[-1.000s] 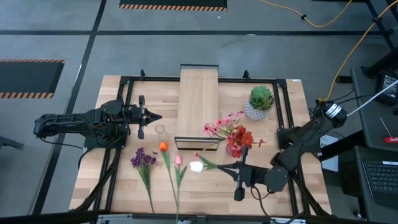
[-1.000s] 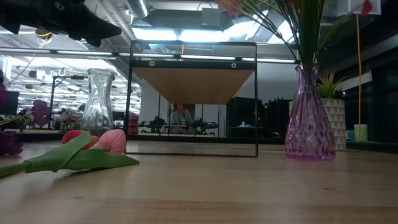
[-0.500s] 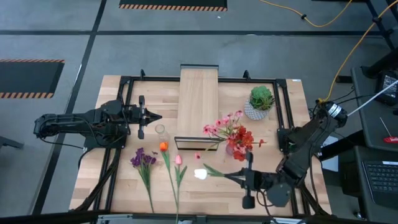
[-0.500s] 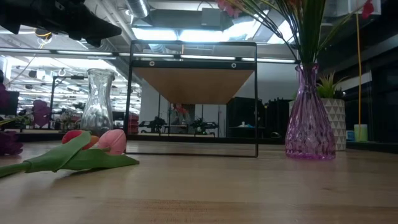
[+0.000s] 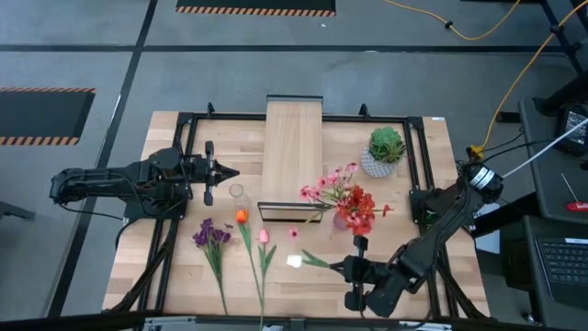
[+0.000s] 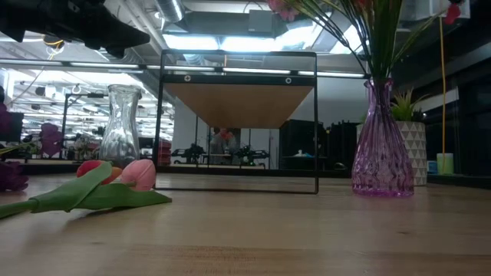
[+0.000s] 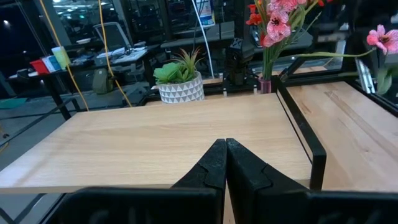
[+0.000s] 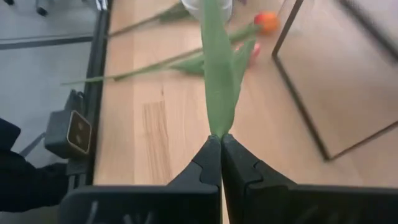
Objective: Pick and place flowers into a vace then onto a shelf
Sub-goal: Put the white tulip into the purple vase
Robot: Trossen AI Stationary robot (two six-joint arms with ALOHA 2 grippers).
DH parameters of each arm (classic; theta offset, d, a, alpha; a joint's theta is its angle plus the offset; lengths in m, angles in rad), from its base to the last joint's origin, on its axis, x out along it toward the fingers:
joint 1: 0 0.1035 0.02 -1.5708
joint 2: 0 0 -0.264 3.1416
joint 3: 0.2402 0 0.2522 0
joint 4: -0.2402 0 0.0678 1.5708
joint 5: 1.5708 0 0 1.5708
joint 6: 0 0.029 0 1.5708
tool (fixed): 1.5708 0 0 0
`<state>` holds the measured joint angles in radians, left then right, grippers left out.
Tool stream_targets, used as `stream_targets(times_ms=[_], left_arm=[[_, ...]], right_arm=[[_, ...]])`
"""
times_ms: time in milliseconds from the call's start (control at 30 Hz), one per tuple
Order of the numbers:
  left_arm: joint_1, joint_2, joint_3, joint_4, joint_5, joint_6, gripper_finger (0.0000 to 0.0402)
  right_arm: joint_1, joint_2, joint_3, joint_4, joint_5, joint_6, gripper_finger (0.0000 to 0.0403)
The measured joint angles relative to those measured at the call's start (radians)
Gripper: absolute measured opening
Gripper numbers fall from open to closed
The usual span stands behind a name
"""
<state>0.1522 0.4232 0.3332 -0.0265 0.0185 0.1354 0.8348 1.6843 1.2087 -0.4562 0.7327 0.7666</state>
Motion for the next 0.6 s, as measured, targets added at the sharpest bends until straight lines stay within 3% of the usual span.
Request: stream_targets(times_ms=[133, 400, 600], left_arm=[[0.000, 0.000, 0.000, 0.000, 0.000, -0.011, 0.0004], [0.000, 0.000, 0.000, 0.000, 0.000, -0.013, 0.0004], [0.000, 0.000, 0.000, 0.000, 0.000, -0.011, 0.0004]], right_arm=[[-0.004, 0.058, 0.000, -0.026, -0.034, 0.113, 0.0000], [-0.028, 0.142, -0.001, -0.163, -0.256, 0.409, 0.0000], [-0.040, 0.156, -0.001, -0.180, -0.347, 0.448, 0.0000]])
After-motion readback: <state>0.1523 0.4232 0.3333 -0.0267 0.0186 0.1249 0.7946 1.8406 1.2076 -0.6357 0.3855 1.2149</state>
